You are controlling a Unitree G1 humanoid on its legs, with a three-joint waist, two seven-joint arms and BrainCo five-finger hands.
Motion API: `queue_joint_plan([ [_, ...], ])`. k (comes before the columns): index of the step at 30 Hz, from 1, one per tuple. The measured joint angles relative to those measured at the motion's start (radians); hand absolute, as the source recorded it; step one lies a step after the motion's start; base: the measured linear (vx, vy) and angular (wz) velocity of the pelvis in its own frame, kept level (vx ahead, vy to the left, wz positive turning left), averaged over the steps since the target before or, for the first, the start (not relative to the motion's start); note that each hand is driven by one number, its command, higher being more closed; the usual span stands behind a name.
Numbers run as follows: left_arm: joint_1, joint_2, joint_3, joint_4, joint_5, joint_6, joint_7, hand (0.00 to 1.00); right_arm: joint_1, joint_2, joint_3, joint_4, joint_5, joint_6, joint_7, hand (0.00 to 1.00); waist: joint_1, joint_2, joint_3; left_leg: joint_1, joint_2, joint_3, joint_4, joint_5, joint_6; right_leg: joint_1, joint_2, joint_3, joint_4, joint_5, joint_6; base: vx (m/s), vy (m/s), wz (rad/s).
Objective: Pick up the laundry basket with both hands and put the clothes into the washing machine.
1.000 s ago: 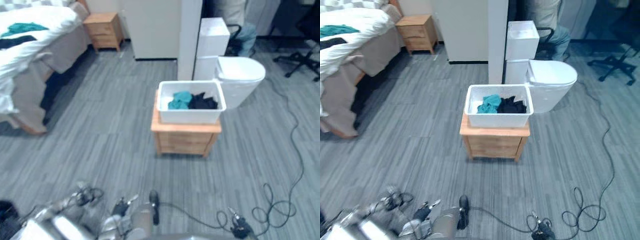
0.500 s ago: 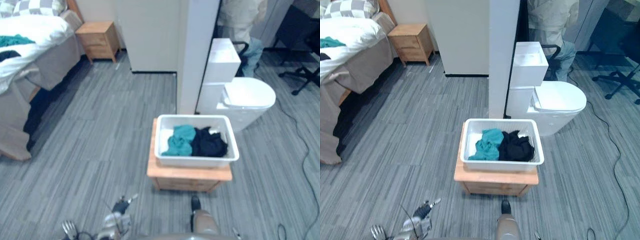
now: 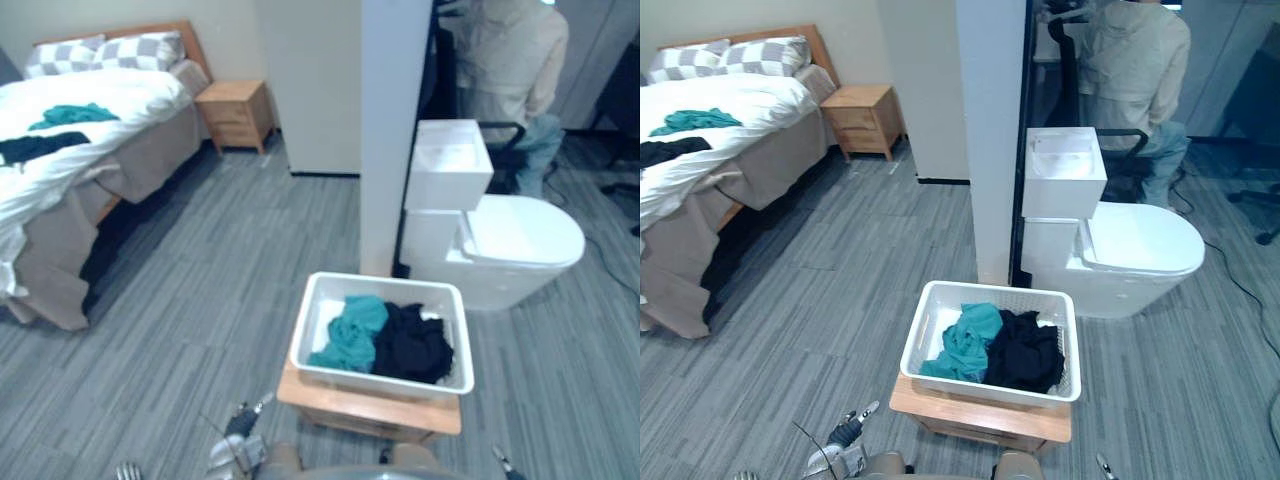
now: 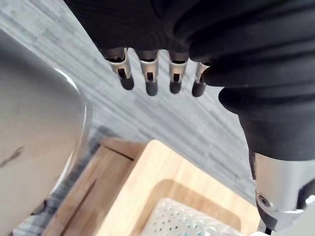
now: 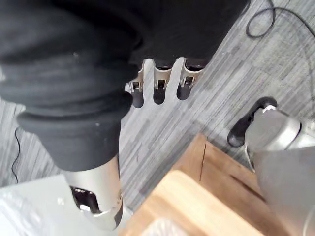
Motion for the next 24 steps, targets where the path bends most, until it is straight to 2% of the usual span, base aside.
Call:
queue_joint_plan([
  [1,-0.002,-0.007,-0.001,0.0,-0.002,0.0,0.001,0.0,-0.002,0.0,0.0,-0.009,0.004,-0.002,-0.003,0.0,-0.001,0.014,-0.002,-0.009,0.002,-0.005,-0.041,0.024,0.008,-0.012,0.009,-0.003,0.007,-0.008,-0.001,0.06,0.093,0.11],
  [2,-0.002,-0.005,-0.014,0.003,-0.022,0.001,0.005,0.0,-0.005,0.012,0.01,-0.017,0.019,-0.004,-0.02,0.0,-0.003,0.021,-0.006,0.001,0.008,0.003,-0.082,-0.007,0.006,-0.032,0.014,0.0,0.024,-0.014,0.018,0.09,0.132,0.04],
  [4,-0.001,0.007,-0.048,-0.007,-0.063,0.0,0.014,0.0,0.006,0.036,0.044,-0.063,0.047,-0.005,-0.042,0.0,-0.001,0.006,-0.014,0.021,-0.023,0.025,-0.168,-0.008,0.011,-0.063,-0.006,0.029,0.035,-0.021,0.039,0.11,0.159,-0.16],
  [6,0.009,0.009,-0.087,-0.053,-0.102,0.0,0.023,0.0,0.023,0.049,0.087,-0.183,0.055,-0.006,-0.056,0.0,-0.001,0.008,-0.016,0.03,-0.042,0.062,-0.216,0.002,0.024,-0.079,-0.017,0.068,0.016,-0.009,0.059,0.09,0.154,-0.44],
  [8,0.027,0.01,-0.113,-0.162,-0.137,-0.005,0.025,0.0,0.043,0.049,0.125,-0.334,0.068,-0.012,-0.075,0.0,-0.001,0.015,-0.017,0.025,-0.057,0.096,-0.237,0.005,0.023,-0.102,-0.017,0.108,-0.007,0.009,0.072,0.09,0.137,-0.55],
  [9,0.043,0.014,-0.117,-0.266,-0.167,-0.025,0.032,0.0,0.06,0.048,0.143,-0.466,0.067,-0.026,-0.093,0.0,-0.002,0.019,-0.019,0.023,-0.063,0.126,-0.251,0.009,0.032,-0.116,-0.013,0.14,-0.037,0.031,0.078,0.13,0.126,-0.52],
  [13,0.036,0.039,-0.117,-0.444,-0.253,-0.055,0.047,0.0,0.056,0.021,0.139,-0.676,0.025,-0.049,-0.125,0.0,-0.002,0.024,-0.022,-0.002,-0.075,0.126,-0.26,0.01,0.035,-0.111,-0.005,0.185,-0.152,0.105,0.092,0.14,0.115,-0.37],
  [17,-0.008,0.067,-0.145,-0.507,-0.34,-0.063,0.052,0.0,0.016,-0.052,0.142,-0.749,-0.022,-0.046,-0.125,0.0,-0.02,0.022,-0.008,-0.029,-0.075,0.088,-0.259,0.01,0.035,-0.088,-0.014,0.19,-0.259,0.173,0.103,0.07,0.066,-0.03],
  [20,-0.072,0.094,-0.175,-0.506,-0.349,-0.06,0.056,0.0,-0.058,-0.165,0.176,-0.754,-0.072,-0.034,-0.113,0.0,-0.028,0.016,0.031,-0.063,-0.078,0.071,-0.259,0.01,0.036,-0.102,-0.018,0.187,-0.292,0.201,0.11,-0.03,0.041,0.09],
  [22,-0.148,0.118,-0.194,-0.49,-0.349,-0.054,0.066,0.0,-0.128,-0.27,0.236,-0.754,-0.097,-0.026,-0.103,0.0,-0.028,0.01,0.076,-0.105,-0.079,0.059,-0.261,0.026,0.059,-0.132,-0.017,0.185,-0.31,0.225,0.111,-0.12,0.016,0.1],
  [24,-0.211,0.133,-0.205,-0.446,-0.349,-0.044,0.067,0.0,-0.198,-0.339,0.296,-0.742,-0.117,-0.025,-0.098,0.0,-0.028,0.01,0.107,-0.122,-0.08,0.055,-0.264,0.042,0.067,-0.141,-0.017,0.185,-0.325,0.243,0.109,-0.13,-0.002,0.05],
])
